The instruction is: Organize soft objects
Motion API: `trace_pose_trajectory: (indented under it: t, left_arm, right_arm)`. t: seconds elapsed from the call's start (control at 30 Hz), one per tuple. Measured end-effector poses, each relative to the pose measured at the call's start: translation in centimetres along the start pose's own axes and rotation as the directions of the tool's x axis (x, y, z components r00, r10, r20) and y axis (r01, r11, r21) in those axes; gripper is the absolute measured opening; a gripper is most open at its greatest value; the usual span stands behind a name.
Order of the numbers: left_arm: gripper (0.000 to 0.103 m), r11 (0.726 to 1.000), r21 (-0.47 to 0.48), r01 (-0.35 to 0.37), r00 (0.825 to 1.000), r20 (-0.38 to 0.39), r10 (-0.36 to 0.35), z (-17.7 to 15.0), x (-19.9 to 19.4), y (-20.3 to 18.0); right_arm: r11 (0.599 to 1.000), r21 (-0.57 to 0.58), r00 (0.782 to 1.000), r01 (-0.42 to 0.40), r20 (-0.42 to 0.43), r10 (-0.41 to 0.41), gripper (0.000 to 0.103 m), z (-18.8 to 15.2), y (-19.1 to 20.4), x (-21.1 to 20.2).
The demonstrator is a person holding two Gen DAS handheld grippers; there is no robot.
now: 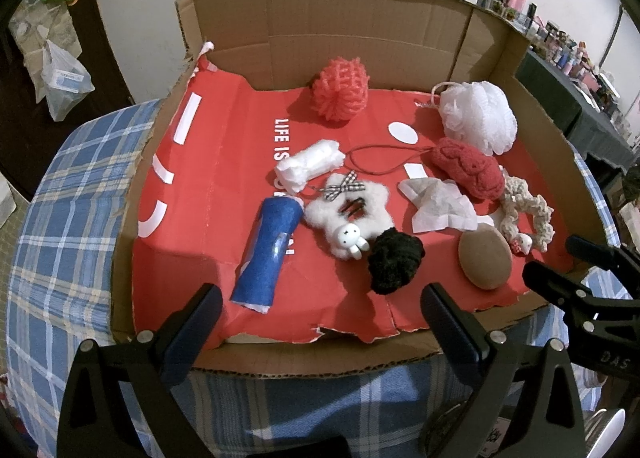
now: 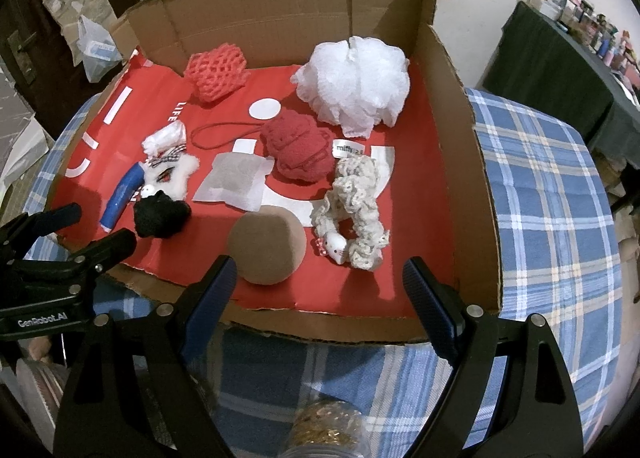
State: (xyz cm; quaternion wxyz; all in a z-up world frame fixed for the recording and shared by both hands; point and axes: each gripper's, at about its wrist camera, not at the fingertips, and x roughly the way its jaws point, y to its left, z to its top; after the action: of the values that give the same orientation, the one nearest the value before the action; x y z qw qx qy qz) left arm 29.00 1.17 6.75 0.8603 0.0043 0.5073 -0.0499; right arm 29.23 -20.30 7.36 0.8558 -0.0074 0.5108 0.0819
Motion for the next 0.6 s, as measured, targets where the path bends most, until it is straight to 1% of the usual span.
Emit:
trace_pose_trajectory:
  t: [0.07, 0.13, 0.27, 0.33, 0.47, 0.57, 0.6]
  left_arm:
    - [0.101, 1.000, 0.008, 0.001, 1.000, 0.018, -0.001, 0.1, -0.4, 0.1]
    - [0.102, 1.000, -0.011, -0.009, 0.998, 0.057, 0.010, 0.1, -1.3, 0.5]
    - [0.102, 0.998, -0.054, 0.033, 0.996, 0.088, -0.028, 0.3, -3.3, 1.8]
    - [0.103, 0.997, -0.071, 0.031, 0.992, 0.123, -0.022, 0.3, -4.8, 2.5]
    - [0.103, 0.997, -0.070, 0.011, 0.979, 0.206, 0.004, -0.5, -8.3, 3.2]
    - [0.103, 0.998, -0.065, -0.024, 0.961, 0.273, 0.040, -1.9, -11.0, 3.3]
    - [0.103, 0.998, -0.060, -0.023, 0.958, 0.284, 0.039, -2.0, -11.4, 3.1]
  right_arm:
    - [1.000, -0.012, 1.000, 0.002, 0.007, -0.002, 0.085, 0.0, 0.3, -0.2]
    - [0.999, -0.029, 1.000, 0.013, 0.014, -0.013, 0.085, 0.0, 0.7, -0.5]
    - [0.999, -0.041, 1.000, 0.016, 0.026, -0.015, 0.085, 0.2, 1.0, -1.5]
    - [0.999, -0.039, 0.999, 0.027, 0.048, -0.025, 0.085, 0.4, 0.9, -2.5]
    - [0.999, -0.028, 0.993, 0.032, 0.113, -0.028, 0.085, 0.5, 0.6, -5.4]
    - [0.999, -0.029, 0.985, 0.032, 0.169, -0.026, 0.086, 0.0, 0.8, -8.0]
    - [0.999, -0.033, 0.982, 0.034, 0.188, -0.027, 0.090, -0.2, 0.9, -8.7]
